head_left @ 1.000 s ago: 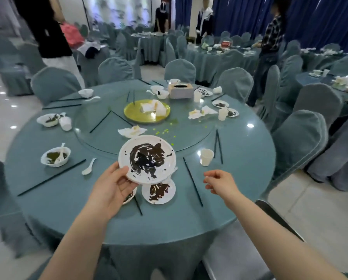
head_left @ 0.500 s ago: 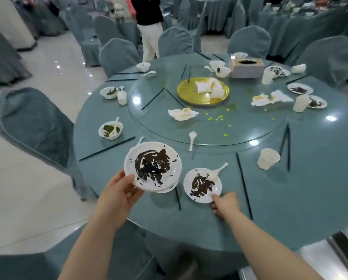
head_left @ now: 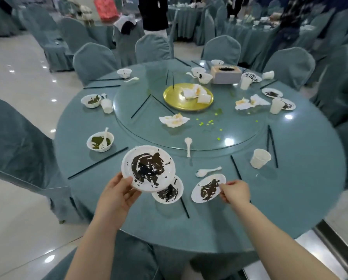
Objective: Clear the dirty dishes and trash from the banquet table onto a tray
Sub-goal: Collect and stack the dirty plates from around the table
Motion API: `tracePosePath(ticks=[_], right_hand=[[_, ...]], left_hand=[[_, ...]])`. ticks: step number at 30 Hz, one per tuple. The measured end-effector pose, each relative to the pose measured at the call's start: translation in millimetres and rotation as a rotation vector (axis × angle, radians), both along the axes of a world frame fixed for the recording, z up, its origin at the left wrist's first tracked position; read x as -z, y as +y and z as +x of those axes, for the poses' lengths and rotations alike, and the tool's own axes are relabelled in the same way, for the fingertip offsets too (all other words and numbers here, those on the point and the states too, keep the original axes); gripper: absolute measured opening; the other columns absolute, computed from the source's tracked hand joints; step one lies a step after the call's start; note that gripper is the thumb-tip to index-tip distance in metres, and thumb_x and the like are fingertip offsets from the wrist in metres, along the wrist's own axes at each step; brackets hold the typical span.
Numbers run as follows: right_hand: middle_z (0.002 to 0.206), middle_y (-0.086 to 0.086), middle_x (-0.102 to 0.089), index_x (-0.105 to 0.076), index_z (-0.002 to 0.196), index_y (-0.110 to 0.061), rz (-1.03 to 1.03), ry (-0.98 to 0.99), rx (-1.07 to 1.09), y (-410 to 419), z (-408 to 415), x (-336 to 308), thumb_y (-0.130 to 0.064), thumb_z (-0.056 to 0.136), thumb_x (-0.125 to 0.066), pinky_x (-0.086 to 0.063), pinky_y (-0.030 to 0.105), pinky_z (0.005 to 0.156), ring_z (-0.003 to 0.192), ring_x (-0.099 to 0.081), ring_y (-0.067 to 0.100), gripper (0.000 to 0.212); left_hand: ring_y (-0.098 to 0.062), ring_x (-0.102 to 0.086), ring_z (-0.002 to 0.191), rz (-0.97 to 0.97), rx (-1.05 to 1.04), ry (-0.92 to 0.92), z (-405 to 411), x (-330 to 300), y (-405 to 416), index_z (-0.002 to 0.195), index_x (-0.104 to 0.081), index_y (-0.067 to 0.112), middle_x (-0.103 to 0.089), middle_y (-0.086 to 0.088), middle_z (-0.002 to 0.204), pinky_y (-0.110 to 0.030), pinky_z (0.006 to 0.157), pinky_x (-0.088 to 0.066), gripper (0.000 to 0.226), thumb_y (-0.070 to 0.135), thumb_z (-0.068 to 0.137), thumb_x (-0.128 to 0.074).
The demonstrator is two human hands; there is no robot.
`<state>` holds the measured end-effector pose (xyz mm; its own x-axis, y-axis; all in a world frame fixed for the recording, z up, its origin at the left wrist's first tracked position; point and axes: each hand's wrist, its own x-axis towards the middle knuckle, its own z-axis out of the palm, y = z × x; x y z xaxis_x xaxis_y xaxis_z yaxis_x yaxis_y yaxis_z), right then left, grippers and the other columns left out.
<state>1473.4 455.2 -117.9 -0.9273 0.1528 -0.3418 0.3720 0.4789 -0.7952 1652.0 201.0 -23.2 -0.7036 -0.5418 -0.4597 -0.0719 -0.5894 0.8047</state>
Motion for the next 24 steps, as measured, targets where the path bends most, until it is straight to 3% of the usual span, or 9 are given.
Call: tracePosePath(ticks=[3, 6, 11, 16, 21, 24], right_hand=[[0.042, 0.001, -0.061, -0.061, 0.064, -0.012, 0.013, 0.056, 0.023, 4, 9, -19, -0.013, 0.069, -0.066, -0.055, 0.035, 0.060, 0.039, -0.057, 0.017, 0.007], [0.048, 0.005, -0.062, -0.059, 0.071, -0.010, -0.116, 0.098, 0.094, 8, 23, -32, -0.011, 0.074, -0.067, -0.054, 0.040, 0.061, 0.045, -0.057, 0.022, 0.008], [0.057, 0.004, -0.062, -0.060, 0.078, -0.009, -0.370, 0.213, 0.249, 13, 42, -61, -0.006, 0.081, -0.063, -0.048, 0.023, 0.045, 0.043, -0.056, 0.008, 0.005], [0.058, 0.003, -0.061, -0.062, 0.080, -0.010, -0.523, 0.252, 0.289, 30, 56, -93, -0.007, 0.084, -0.061, -0.045, 0.020, 0.045, 0.045, -0.054, 0.008, 0.005], [0.051, -0.003, -0.061, -0.062, 0.085, -0.007, -0.633, 0.334, 0.298, 79, 69, -136, -0.007, 0.086, -0.060, -0.045, 0.017, 0.042, 0.044, -0.055, 0.006, 0.002], [0.058, 0.001, -0.064, -0.063, 0.088, -0.008, -0.621, 0.394, 0.287, 125, 82, -166, -0.008, 0.086, -0.061, -0.046, 0.018, 0.043, 0.046, -0.057, 0.007, 0.002]], left_hand=[[-0.013, -0.069, 0.063, -0.003, 0.076, 0.018, -8, 4, -6, 0.120, -0.058, 0.015, -0.074, -0.002, 0.081, -0.022, 0.056, -0.057, 0.028, 0.004, 0.094, -0.051], [-0.013, -0.071, 0.066, 0.001, 0.137, 0.027, -15, 9, -8, 0.116, -0.061, 0.018, -0.076, -0.001, 0.082, -0.022, 0.056, -0.057, 0.027, 0.005, 0.095, -0.051], [-0.014, -0.072, 0.074, -0.027, 0.213, 0.025, -18, 17, -4, 0.123, -0.059, 0.021, -0.076, -0.002, 0.091, -0.023, 0.061, -0.057, 0.032, 0.007, 0.095, -0.053], [-0.020, -0.072, 0.084, -0.044, 0.273, 0.052, -26, 5, 15, 0.125, -0.056, 0.016, -0.073, -0.009, 0.101, -0.032, 0.077, -0.053, 0.032, 0.007, 0.094, -0.053], [-0.015, -0.071, 0.072, -0.091, 0.388, 0.113, -57, -26, 75, 0.113, -0.060, 0.019, -0.075, -0.003, 0.085, -0.028, 0.067, -0.052, 0.025, 0.006, 0.094, -0.052], [-0.014, -0.071, 0.070, -0.106, 0.488, 0.176, -69, -51, 136, 0.108, -0.061, 0.021, -0.075, 0.000, 0.080, -0.026, 0.062, -0.054, 0.022, 0.006, 0.094, -0.051]])
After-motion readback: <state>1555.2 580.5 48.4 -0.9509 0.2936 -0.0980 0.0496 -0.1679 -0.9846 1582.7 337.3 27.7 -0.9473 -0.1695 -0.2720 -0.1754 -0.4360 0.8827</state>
